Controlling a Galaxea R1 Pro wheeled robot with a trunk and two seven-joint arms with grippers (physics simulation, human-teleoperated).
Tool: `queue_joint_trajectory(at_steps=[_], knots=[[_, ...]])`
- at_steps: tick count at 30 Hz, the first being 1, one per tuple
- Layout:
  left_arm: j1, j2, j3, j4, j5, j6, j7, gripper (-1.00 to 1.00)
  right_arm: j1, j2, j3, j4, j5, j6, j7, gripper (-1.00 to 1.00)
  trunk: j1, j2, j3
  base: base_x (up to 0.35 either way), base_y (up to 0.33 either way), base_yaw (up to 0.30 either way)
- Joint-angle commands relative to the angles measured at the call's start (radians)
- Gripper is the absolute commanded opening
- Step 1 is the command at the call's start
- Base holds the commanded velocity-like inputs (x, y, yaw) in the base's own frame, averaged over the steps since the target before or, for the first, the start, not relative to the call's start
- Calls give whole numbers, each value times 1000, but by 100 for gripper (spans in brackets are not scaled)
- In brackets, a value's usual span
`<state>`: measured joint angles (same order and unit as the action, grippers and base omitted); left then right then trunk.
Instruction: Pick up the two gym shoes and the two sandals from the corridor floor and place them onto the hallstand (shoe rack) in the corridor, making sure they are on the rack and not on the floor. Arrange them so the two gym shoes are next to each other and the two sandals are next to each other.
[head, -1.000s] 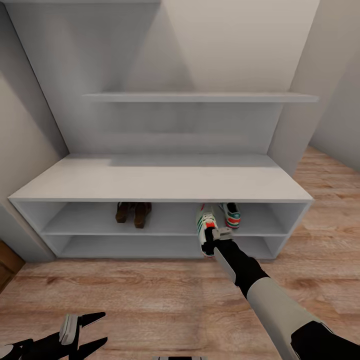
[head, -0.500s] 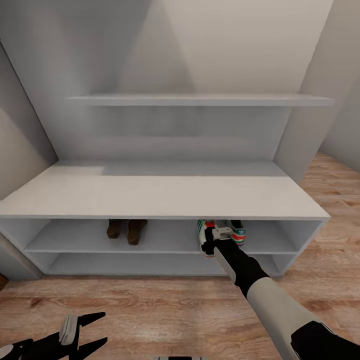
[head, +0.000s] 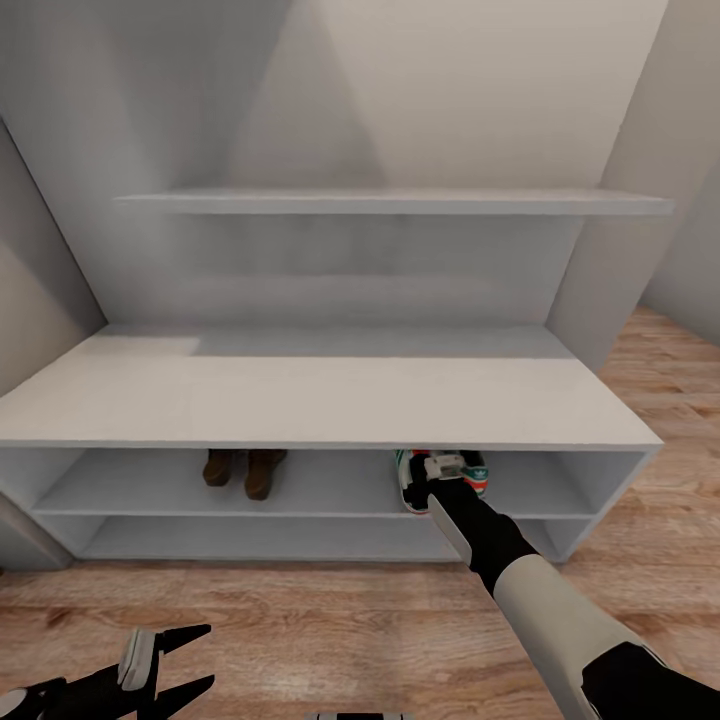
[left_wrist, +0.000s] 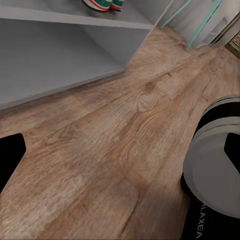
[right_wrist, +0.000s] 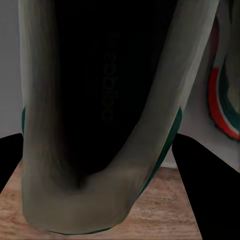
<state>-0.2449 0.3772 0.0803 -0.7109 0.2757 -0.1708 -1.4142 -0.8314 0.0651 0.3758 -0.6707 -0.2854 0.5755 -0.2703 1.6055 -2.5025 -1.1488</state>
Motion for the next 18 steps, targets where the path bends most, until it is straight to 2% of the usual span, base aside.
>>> queue_joint_trajectory(at_steps=[1, 18], knots=[[0, 0, 1, 0, 2, -10, -2, 100, -1, -1, 5, -1, -11, 3, -10, -100, 0, 0, -1, 26, -15, 0], [0, 0, 3, 0, 2, -10, -3, 100, 0, -1, 5, -3, -11, 4, -11, -100, 0, 0, -1, 41, -2, 0]])
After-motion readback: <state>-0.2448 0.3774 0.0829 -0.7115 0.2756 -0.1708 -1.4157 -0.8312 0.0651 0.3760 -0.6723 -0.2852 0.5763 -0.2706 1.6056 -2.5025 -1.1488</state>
